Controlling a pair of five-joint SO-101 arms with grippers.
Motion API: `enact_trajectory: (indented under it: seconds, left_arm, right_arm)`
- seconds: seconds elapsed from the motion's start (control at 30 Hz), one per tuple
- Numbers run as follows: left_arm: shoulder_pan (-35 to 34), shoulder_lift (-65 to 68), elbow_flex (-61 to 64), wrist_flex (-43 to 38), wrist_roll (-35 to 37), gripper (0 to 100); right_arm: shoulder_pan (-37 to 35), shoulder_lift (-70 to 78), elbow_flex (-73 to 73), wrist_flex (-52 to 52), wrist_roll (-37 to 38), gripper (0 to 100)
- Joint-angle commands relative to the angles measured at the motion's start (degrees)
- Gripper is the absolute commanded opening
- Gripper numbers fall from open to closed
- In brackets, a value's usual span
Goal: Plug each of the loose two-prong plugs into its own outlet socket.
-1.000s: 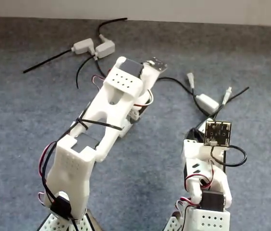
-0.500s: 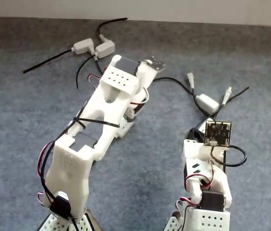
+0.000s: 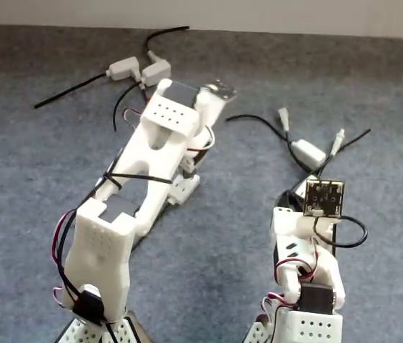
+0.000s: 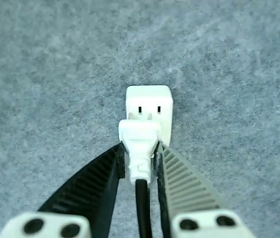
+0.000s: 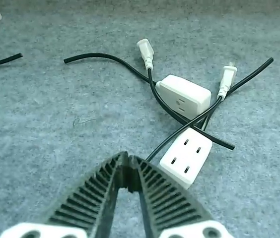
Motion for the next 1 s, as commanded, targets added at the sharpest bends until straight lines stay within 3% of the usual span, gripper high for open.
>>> enact_trajectory:
  seconds: [0.0, 0.33, 0.97]
  left_arm:
    - [-1.19, -0.22, -0.31, 0.26, 0.88, 1]
    - [2.77, -0.22, -0.31, 0.26, 1.14, 1]
    - [2.77, -0.13, -0.31, 0.18, 1.23, 1]
  right_arm:
    - [0.66, -0.84, 6.11, -1.36, -0.44, 0.8]
    - [0.66, -0.84, 6.11, -1.36, -0.44, 0.8]
    - [0.66, -0.84, 6.11, -1.36, -0.44, 0.8]
